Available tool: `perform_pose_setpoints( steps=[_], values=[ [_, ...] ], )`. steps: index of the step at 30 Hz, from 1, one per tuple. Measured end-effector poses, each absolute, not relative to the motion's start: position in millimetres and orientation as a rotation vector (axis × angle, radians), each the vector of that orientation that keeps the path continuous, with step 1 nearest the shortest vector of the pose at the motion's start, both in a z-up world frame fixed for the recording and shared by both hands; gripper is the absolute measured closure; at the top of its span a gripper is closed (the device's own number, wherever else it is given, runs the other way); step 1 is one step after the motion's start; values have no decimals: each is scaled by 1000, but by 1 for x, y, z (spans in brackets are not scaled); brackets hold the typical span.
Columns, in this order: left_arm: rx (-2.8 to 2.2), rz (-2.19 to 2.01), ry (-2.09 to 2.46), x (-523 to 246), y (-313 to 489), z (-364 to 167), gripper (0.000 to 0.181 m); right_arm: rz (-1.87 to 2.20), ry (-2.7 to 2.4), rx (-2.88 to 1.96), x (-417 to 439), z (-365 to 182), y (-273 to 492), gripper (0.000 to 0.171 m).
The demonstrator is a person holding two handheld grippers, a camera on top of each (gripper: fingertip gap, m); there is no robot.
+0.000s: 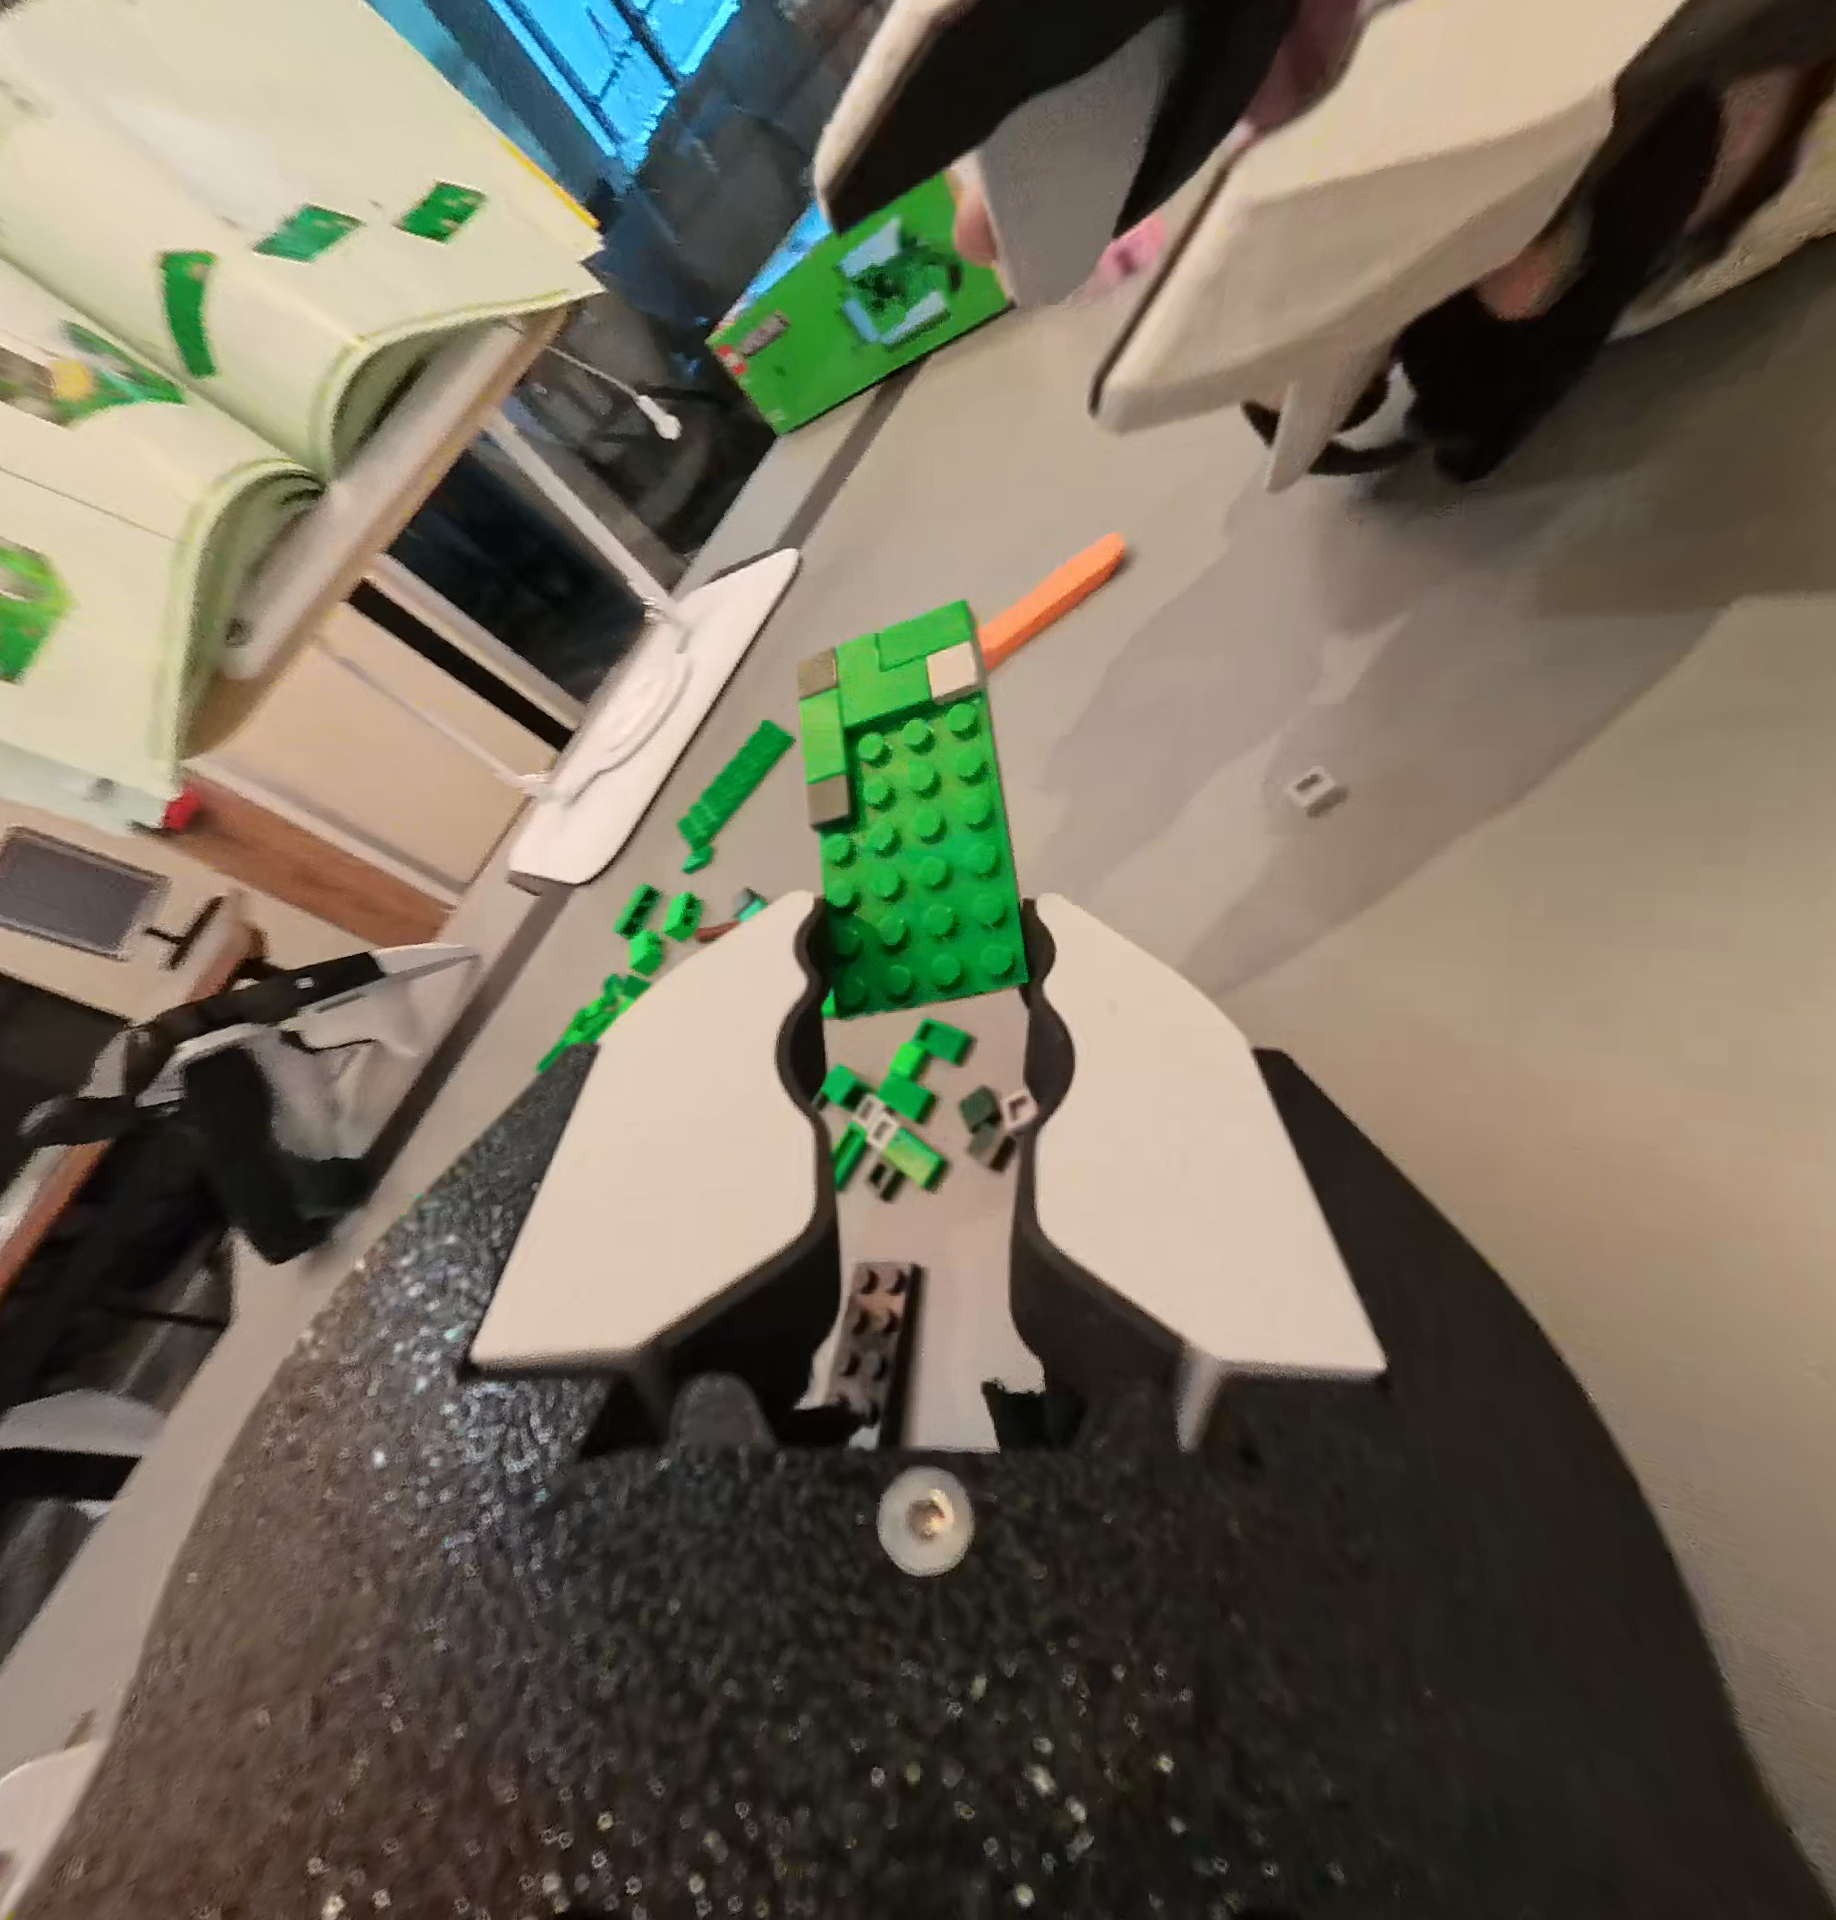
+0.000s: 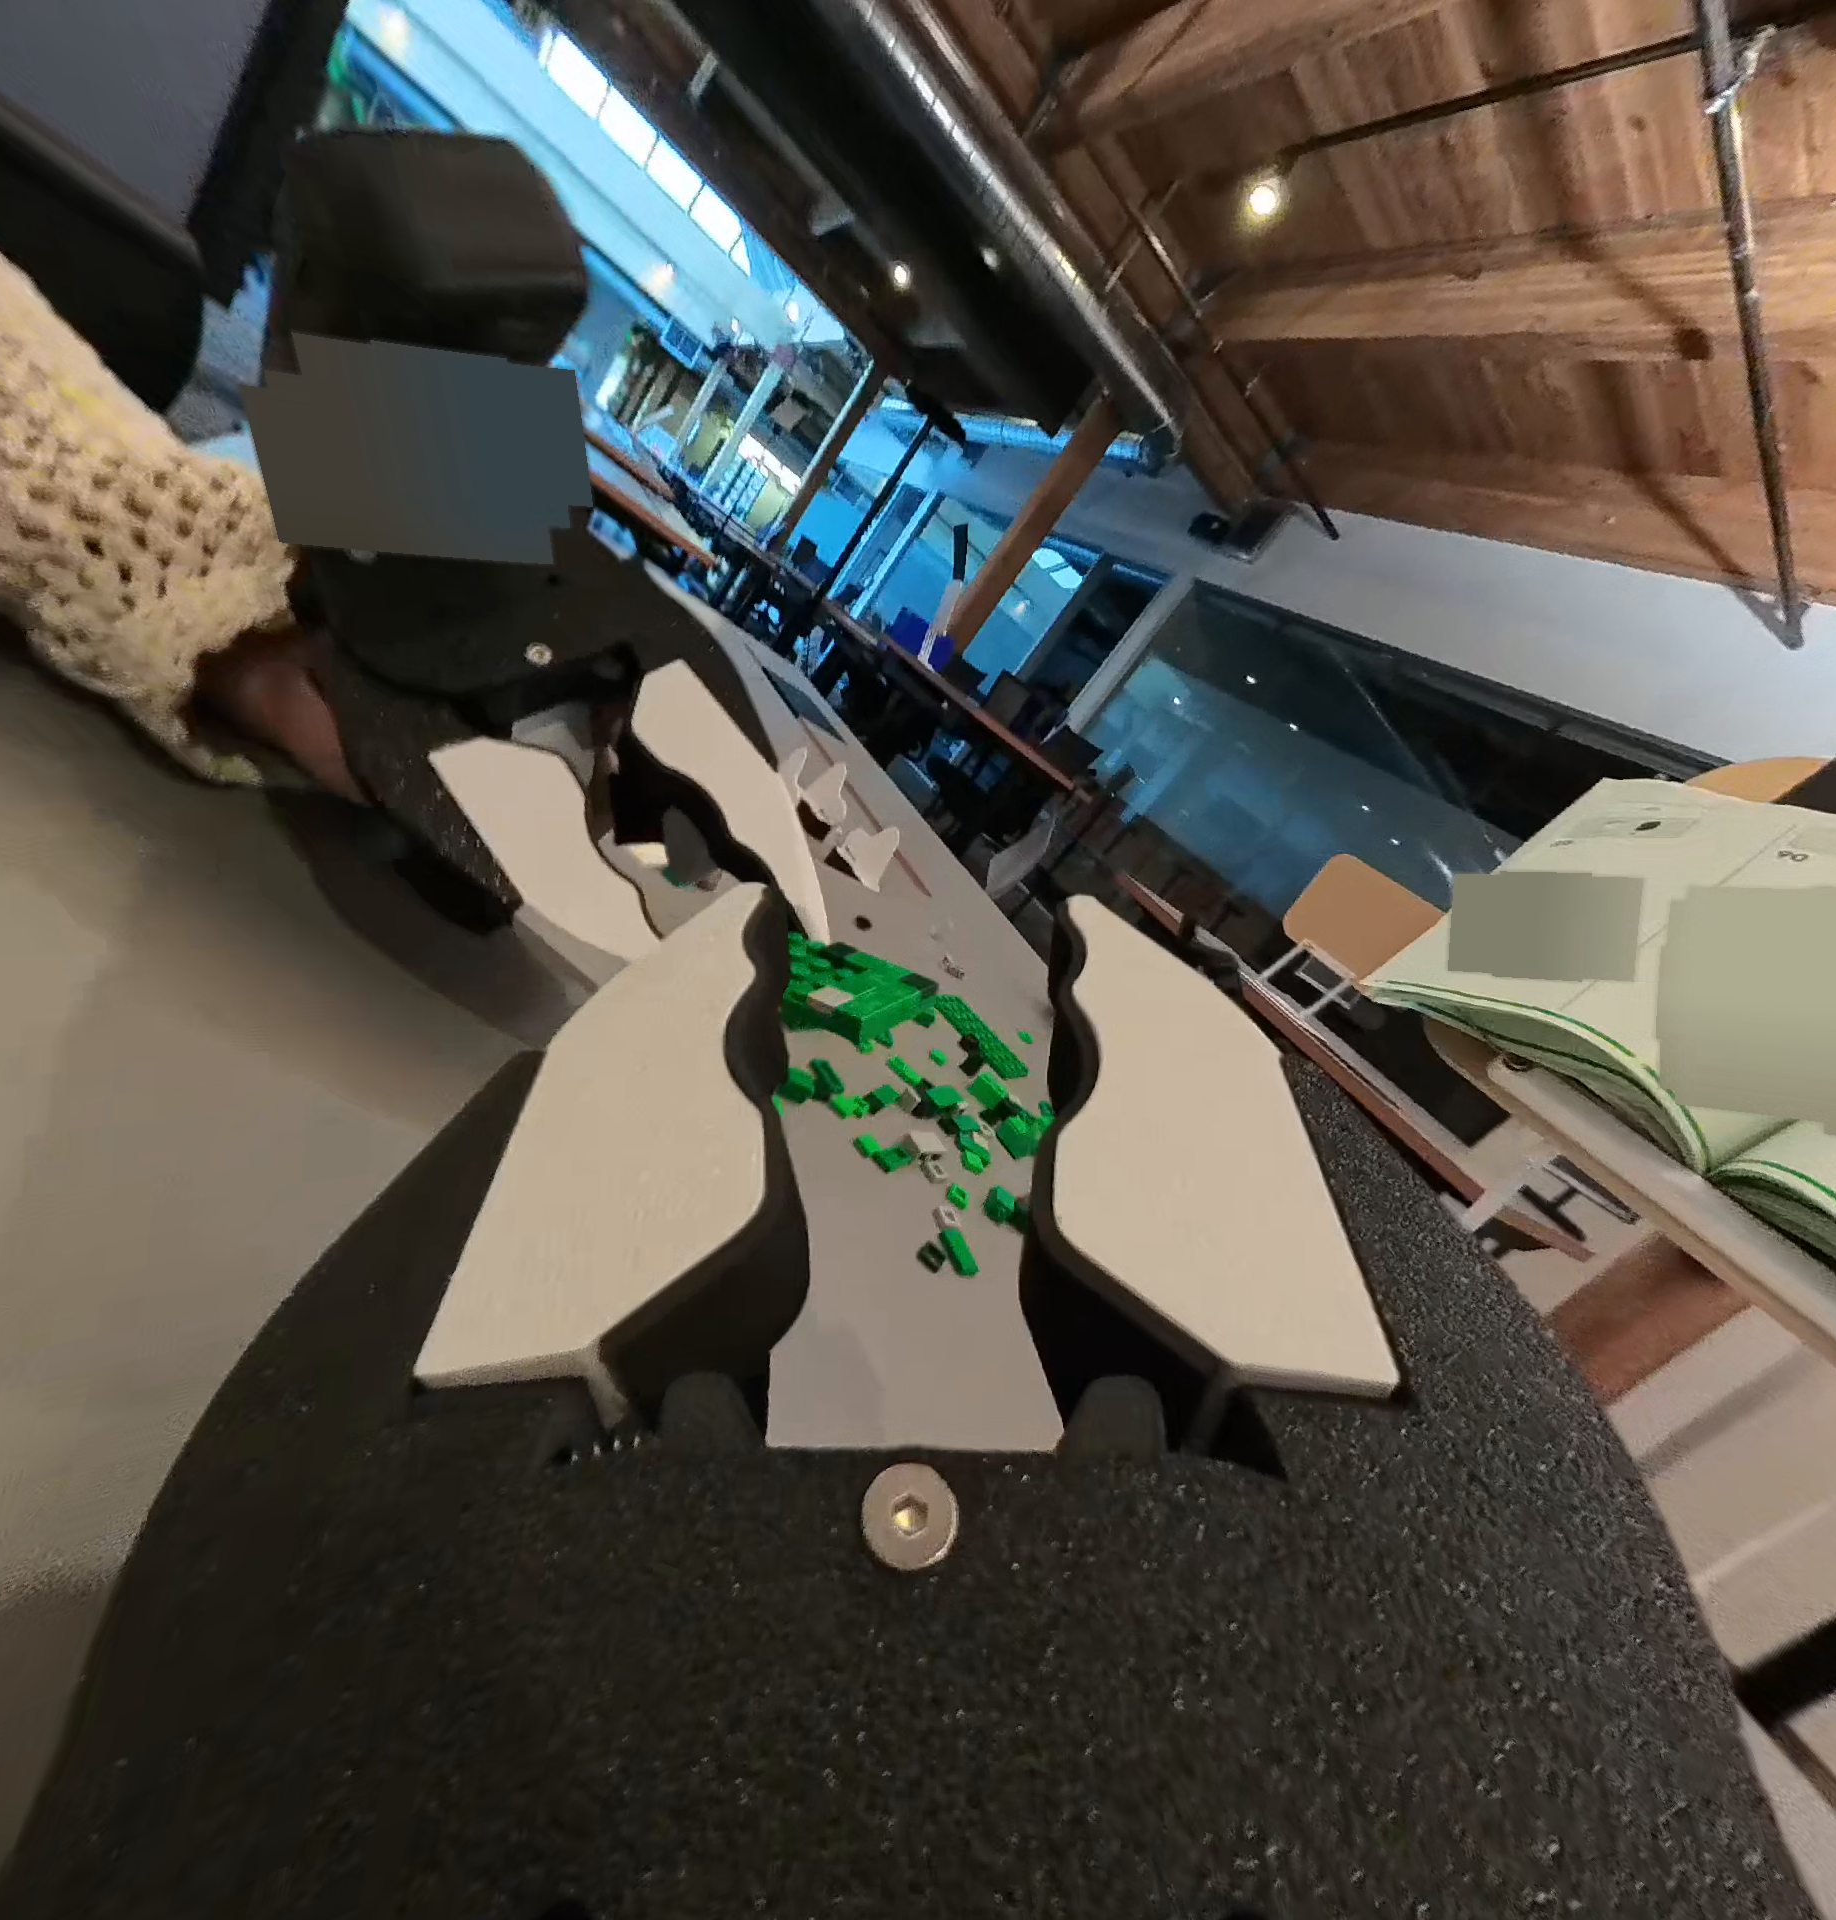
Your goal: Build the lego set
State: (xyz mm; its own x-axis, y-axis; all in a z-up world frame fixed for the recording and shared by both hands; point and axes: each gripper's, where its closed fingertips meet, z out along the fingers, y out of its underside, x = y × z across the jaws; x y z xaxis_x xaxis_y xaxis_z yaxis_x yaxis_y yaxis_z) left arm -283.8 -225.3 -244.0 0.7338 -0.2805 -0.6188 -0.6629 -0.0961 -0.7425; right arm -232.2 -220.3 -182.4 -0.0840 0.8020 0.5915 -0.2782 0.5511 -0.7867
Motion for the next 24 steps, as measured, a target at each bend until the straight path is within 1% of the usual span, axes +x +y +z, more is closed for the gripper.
perform_pose_setpoints(
  steps=[6, 13, 18, 24],
  values=[
    [-1633, 521, 676, -295, -213, -231, 147, 1089, -1277, -557, -241, -168, -203, 126],
    [-1678, 533, 541, -297, -182, -231, 147, 1158, -1164, -654, -240, -157, -178, 131],
    [-1680, 614, 461, -311, -166, -228, 147, 1186, -1125, -700, -237, -155, -165, 133],
    [-1699, 501, 401, -317, -165, -227, 147, 1216, -1128, -737, -238, -158, -162, 136]
  ],
)
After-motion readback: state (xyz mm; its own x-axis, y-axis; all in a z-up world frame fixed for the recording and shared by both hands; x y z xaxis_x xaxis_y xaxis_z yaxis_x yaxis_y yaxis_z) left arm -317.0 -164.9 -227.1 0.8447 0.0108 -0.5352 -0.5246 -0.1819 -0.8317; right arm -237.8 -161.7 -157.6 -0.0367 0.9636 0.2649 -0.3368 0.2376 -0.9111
